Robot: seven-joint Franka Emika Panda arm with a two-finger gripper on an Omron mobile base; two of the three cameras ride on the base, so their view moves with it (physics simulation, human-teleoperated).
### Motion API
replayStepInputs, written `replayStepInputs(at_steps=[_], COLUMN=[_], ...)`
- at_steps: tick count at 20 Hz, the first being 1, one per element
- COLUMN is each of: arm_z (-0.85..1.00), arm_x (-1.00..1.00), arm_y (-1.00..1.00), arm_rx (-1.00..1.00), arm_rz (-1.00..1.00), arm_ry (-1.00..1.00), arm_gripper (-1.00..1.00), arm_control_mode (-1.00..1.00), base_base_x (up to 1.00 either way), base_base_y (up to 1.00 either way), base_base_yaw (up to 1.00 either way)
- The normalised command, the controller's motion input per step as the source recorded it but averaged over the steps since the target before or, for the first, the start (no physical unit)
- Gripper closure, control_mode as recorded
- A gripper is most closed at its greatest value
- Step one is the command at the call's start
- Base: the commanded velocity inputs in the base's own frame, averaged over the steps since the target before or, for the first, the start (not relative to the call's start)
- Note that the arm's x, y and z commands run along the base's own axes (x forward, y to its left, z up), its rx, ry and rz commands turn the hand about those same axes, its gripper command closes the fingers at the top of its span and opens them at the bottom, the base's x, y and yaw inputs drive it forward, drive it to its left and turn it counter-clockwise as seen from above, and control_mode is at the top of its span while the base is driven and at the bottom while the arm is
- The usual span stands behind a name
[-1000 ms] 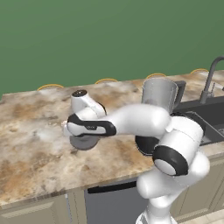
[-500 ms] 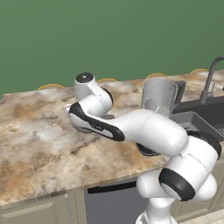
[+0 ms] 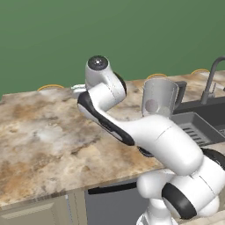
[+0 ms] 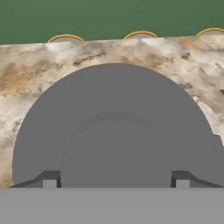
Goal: Grab the onion and lemon from the fridge, place them in the blender, close the lid, and turn on the blender to create a marinade.
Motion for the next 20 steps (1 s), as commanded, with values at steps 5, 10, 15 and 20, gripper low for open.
replayStepInputs(at_steps=[5,10,15,20], arm_z=[1.00,0.96,0.67,0.53], arm_x=[0.00,0.00,0.00,0.00], arm_y=[-0.49,-0.52,-0.88,-1.00], arm_rx=[0.00,0.00,0.00,0.00], arm_rz=[0.03,0.01,0.03,0.00], arm_ry=[-0.22,-0.15,0.02,0.25], arm_gripper=[1.00,1.00,1.00,1.00], arm_control_mode=[-1.00,-1.00,-1.00,-1.00], base_base_x=[0.00,0.00,0.00,0.00], base_base_y=[0.00,0.00,0.00,0.00], base_base_yaw=[0.00,0.00,0.00,0.00])
